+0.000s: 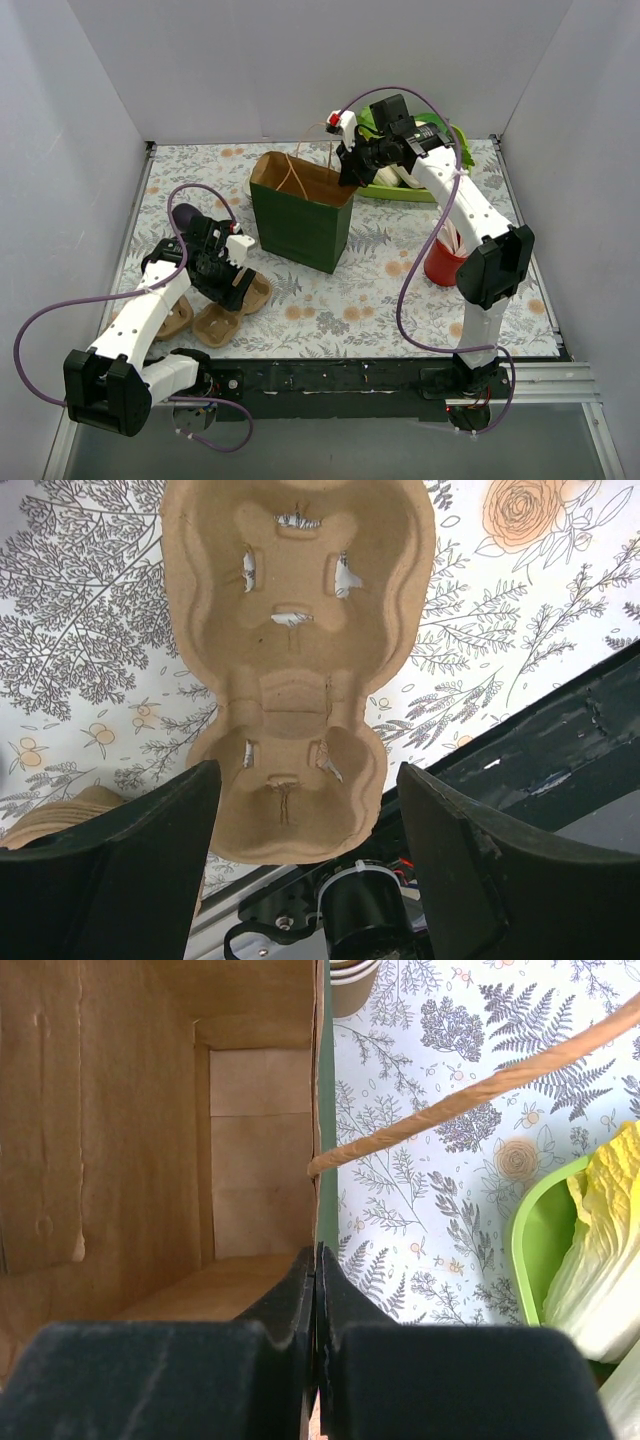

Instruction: Pack the takeout coffee

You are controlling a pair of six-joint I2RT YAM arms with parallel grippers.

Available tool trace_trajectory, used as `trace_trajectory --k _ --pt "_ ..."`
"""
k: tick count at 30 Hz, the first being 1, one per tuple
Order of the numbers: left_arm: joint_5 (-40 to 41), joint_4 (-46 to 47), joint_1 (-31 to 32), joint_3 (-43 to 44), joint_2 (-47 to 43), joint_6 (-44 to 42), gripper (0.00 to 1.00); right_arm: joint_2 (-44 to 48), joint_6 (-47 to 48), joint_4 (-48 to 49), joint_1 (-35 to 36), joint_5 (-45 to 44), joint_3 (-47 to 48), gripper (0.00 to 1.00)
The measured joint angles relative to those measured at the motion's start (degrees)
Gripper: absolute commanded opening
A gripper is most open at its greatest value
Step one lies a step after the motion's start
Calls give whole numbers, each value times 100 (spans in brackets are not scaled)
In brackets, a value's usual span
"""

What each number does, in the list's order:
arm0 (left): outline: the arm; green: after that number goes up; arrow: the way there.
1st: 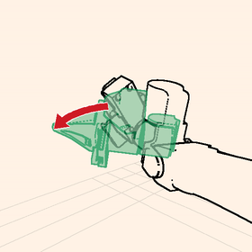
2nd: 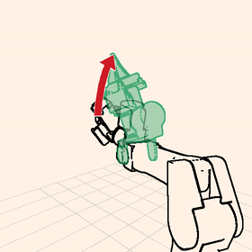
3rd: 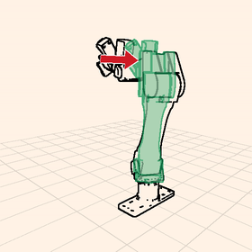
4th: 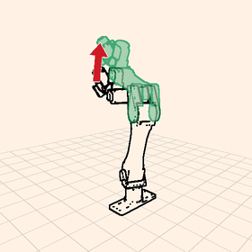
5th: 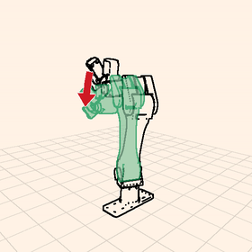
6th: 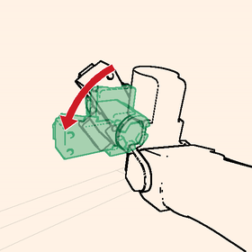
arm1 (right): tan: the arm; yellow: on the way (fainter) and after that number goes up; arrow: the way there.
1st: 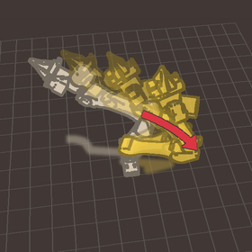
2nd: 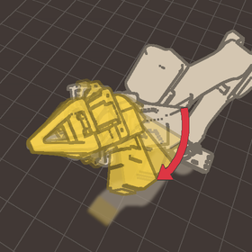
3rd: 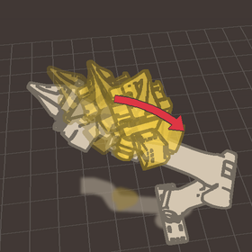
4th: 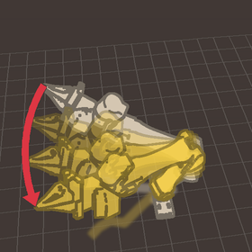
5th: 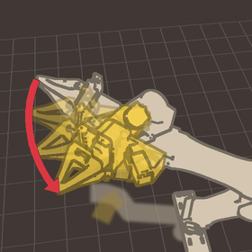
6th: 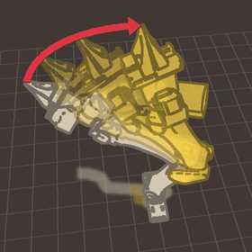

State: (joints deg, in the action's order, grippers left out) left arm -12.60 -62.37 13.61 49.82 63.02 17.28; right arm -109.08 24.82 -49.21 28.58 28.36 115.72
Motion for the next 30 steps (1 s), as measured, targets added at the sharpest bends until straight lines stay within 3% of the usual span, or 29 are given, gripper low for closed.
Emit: trace_trajectory --k 6,11,16,30 --pt "-55 157 -4 0 -2 -111 71 190 256 -63 -2 -87 -35 1" --pt "-114 157 -24 -42 -11 -387 67 938 601 -87 -125 -245 -490 1" --pt "-310 127 -37 -127 -9 -579 57 1502 737 -136 -448 -291 -876 1" --pt "-61 610 -37 -562 302 -686 50 1567 667 -157 -643 -332 -1325 1"
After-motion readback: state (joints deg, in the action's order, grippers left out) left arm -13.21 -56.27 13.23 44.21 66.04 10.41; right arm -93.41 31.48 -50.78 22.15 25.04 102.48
